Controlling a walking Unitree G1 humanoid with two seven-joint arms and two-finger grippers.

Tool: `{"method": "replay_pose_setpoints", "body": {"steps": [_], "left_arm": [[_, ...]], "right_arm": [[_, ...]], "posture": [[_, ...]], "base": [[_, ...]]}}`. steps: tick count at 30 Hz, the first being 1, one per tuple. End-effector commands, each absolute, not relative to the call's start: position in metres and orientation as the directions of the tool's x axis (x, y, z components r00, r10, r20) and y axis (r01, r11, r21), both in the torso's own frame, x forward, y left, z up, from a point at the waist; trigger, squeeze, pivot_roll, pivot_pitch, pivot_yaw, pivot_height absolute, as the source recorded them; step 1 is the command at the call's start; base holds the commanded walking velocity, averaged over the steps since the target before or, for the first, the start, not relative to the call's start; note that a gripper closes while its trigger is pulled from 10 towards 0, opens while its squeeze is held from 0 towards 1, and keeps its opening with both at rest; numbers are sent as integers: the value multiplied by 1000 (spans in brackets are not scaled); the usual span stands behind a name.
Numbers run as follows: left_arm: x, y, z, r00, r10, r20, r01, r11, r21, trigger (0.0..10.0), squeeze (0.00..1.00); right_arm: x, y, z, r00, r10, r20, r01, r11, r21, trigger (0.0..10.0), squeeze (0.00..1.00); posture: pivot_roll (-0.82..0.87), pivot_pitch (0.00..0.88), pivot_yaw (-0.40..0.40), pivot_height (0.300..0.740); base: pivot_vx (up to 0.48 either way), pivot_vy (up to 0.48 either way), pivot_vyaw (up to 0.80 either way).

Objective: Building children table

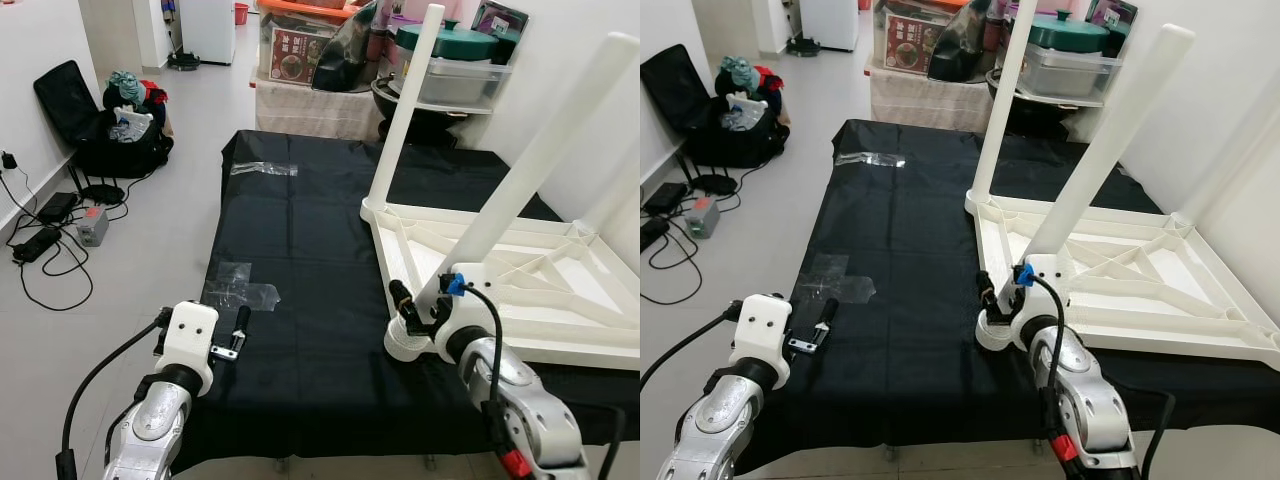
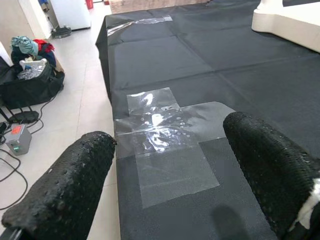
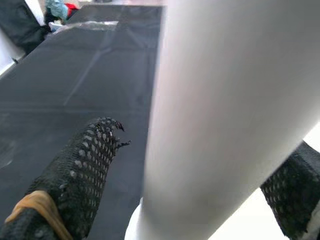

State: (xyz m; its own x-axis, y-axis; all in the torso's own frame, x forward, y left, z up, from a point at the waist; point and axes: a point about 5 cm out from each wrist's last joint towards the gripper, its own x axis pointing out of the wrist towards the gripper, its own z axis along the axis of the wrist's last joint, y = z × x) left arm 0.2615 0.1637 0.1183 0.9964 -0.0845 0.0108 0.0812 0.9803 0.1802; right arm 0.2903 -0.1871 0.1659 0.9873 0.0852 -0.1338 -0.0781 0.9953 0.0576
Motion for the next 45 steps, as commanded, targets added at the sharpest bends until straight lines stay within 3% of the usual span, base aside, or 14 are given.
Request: {"method": "replay_pose_setpoints", "body": {"steps": [1,11,26,40,41,42,43,44,45], "left_arm": [[261,162,114,995,-94,-11,95,980,177,10000,0],[261,163,114,996,-90,-9,90,979,180,10000,0],[260,165,114,996,-87,-12,88,977,193,10000,0],[261,167,114,996,-84,-13,85,976,202,10000,0],[261,168,115,997,-82,-11,82,976,202,10000,0],[261,168,115,997,-82,-11,82,976,202,10000,0],[261,168,115,997,-81,-11,81,976,203,10000,0],[261,168,115,997,-80,-10,81,976,203,10000,0],[261,168,115,997,-80,-10,81,976,203,10000,0]], "right_arm": [[293,-194,173,991,88,-97,-82,994,67,10000,0],[308,-216,189,964,261,-49,-258,964,63,10000,0],[324,-251,186,940,339,-31,-331,931,152,10000,0],[338,-254,189,899,429,84,-437,873,217,10000,0],[338,-255,190,891,443,101,-454,862,227,7922,0],[338,-255,190,891,443,101,-454,862,227,7922,0],[339,-256,191,883,455,114,-469,852,234,6549,0],[339,-256,192,878,463,124,-479,846,235,4392,0],[339,-256,192,878,463,124,-479,846,235,4392,0]], "posture": [[65,0,-145,740],[86,0,-153,740],[113,0,-157,740],[134,0,-164,740],[135,0,-166,740],[135,0,-166,740],[134,0,-166,740],[133,0,-164,740],[133,0,-164,740]], "base": [[0,0,0],[0,0,0],[0,0,0],[0,0,0],[0,0,0],[0,0,0],[0,0,0],[0,0,0],[0,0,0]]}}
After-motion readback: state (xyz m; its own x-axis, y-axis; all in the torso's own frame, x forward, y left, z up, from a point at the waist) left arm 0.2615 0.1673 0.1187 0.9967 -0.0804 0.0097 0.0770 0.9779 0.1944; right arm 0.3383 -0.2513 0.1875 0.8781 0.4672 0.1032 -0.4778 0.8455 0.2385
